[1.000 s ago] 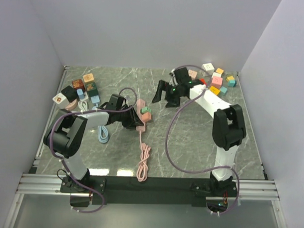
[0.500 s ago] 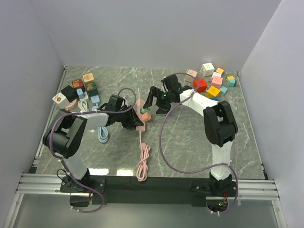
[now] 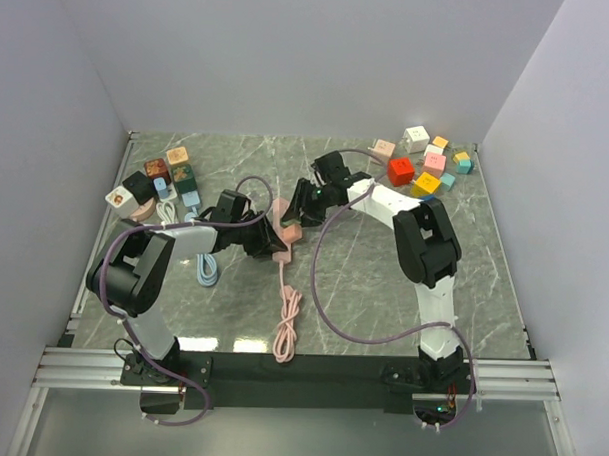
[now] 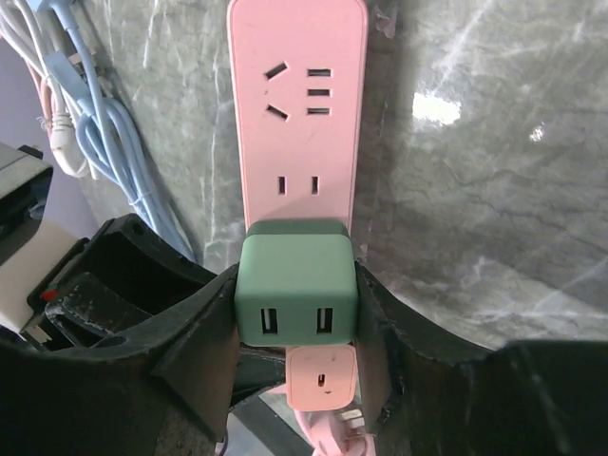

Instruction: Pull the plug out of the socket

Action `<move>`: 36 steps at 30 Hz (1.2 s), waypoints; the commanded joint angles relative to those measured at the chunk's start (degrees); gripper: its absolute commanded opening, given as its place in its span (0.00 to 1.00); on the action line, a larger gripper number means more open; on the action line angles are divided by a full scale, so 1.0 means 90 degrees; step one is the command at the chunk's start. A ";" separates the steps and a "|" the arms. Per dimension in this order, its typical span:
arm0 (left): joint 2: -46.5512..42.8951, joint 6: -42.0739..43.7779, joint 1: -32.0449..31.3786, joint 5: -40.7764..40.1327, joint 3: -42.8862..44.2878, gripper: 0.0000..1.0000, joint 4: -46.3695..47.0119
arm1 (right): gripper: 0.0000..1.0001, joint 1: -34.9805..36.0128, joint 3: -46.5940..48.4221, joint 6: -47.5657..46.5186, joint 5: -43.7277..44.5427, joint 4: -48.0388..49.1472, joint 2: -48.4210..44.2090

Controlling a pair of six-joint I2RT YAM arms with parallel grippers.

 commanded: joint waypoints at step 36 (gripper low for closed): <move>0.0052 -0.0051 0.0322 0.0013 0.0432 0.01 -0.0354 | 0.00 -0.0689 0.0225 -0.0261 0.1057 -0.0978 -0.1870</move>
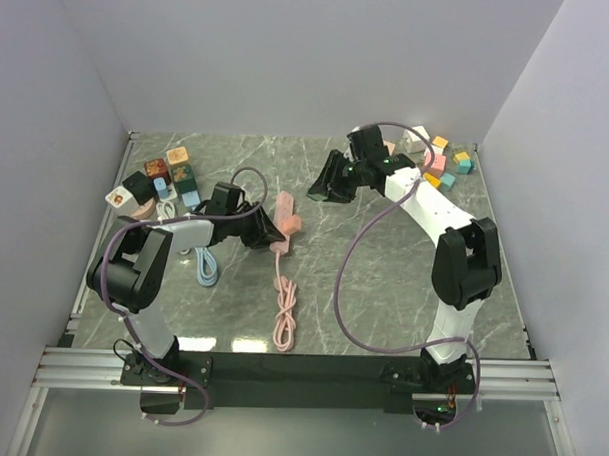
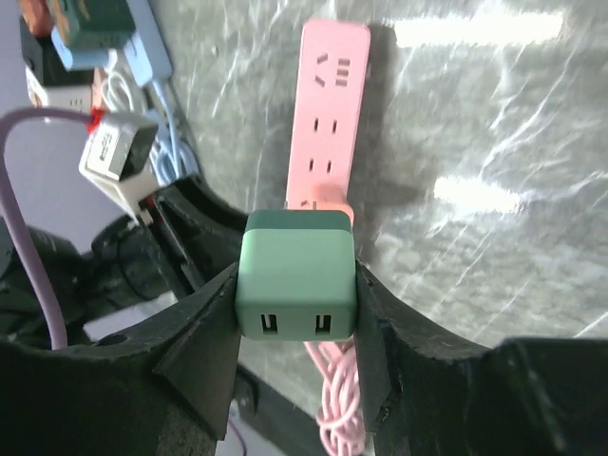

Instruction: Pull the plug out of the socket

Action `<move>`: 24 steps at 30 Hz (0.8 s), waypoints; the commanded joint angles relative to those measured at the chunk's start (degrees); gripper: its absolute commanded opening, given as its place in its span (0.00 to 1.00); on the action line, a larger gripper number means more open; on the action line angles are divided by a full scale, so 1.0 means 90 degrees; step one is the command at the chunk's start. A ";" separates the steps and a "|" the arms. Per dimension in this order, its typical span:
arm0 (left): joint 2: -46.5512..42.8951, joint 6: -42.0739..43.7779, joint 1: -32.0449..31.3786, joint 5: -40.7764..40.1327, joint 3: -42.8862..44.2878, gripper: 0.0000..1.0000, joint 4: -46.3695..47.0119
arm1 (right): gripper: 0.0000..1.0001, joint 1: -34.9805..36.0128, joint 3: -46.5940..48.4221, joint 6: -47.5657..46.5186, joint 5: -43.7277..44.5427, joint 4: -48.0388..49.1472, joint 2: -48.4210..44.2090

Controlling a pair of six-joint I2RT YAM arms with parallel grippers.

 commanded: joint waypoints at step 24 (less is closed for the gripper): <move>-0.0338 0.0028 -0.0010 -0.0128 -0.0223 0.01 -0.0510 | 0.00 -0.3127 0.4214 0.0954 0.2410 -0.0425 0.3305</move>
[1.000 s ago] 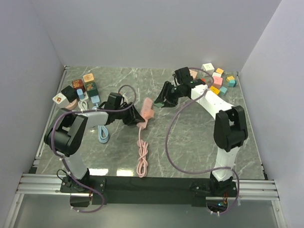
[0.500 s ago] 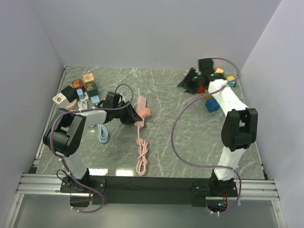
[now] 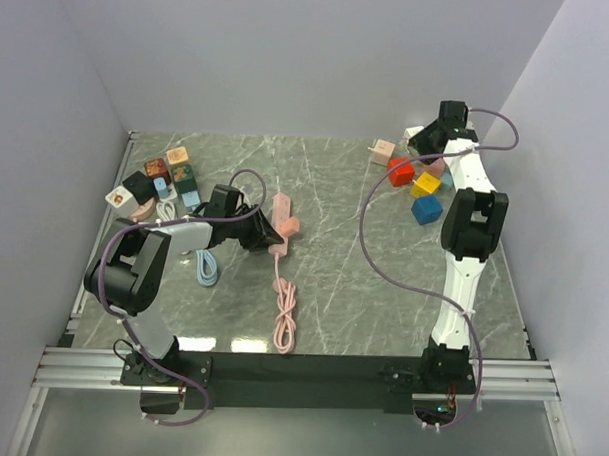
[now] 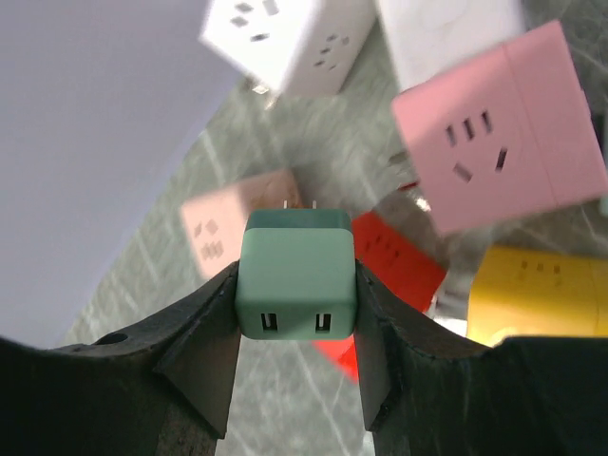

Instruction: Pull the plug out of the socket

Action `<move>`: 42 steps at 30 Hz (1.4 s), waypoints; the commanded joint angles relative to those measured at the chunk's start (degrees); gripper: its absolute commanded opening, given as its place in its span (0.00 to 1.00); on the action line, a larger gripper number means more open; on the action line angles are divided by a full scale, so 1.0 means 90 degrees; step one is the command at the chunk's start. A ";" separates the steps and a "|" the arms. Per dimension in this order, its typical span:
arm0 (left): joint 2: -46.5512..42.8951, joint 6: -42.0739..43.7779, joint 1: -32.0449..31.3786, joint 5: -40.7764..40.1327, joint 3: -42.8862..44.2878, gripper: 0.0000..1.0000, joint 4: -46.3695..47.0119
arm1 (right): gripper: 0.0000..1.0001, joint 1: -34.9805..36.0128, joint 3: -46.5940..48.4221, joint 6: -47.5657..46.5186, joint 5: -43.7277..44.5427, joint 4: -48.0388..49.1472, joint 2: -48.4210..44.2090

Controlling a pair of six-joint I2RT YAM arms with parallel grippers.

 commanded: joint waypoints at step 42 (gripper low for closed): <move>0.0078 -0.0111 -0.0003 -0.0184 0.0270 0.01 -0.0345 | 0.93 0.3218 -0.3689 -0.0854 -0.2563 0.0831 -0.2086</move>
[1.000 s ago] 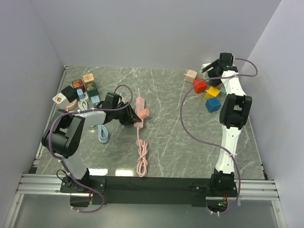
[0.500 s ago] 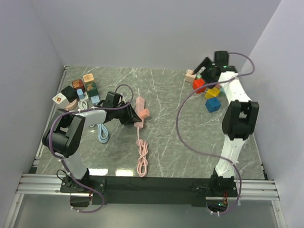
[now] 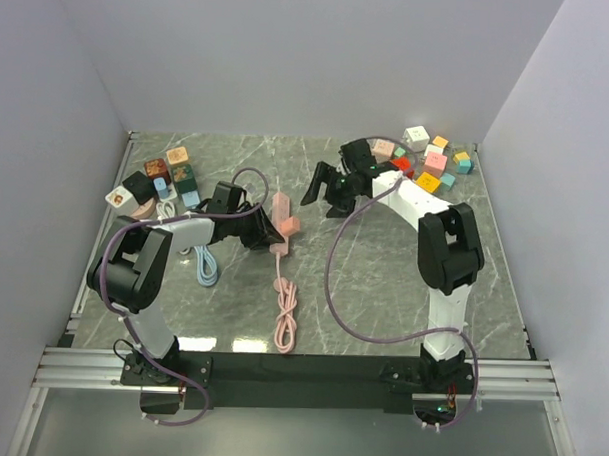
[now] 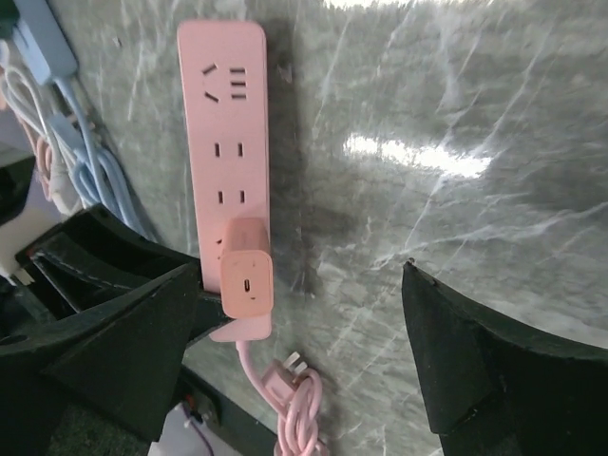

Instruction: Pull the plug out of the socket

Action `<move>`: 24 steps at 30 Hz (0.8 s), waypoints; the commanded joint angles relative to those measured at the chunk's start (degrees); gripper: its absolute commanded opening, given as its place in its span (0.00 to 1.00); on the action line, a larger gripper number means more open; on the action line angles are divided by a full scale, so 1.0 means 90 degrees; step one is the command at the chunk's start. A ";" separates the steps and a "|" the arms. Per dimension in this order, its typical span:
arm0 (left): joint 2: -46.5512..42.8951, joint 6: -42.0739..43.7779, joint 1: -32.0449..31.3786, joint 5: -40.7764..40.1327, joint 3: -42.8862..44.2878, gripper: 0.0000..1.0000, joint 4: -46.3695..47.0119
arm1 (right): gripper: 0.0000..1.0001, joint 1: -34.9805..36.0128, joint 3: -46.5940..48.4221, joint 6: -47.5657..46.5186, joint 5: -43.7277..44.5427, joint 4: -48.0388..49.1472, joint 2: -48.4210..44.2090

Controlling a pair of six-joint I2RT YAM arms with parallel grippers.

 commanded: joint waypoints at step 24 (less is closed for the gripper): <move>0.0013 -0.0389 0.0004 -0.0138 -0.0425 0.01 0.0457 | 0.12 0.0828 0.0299 0.0294 -0.0711 0.0396 0.0854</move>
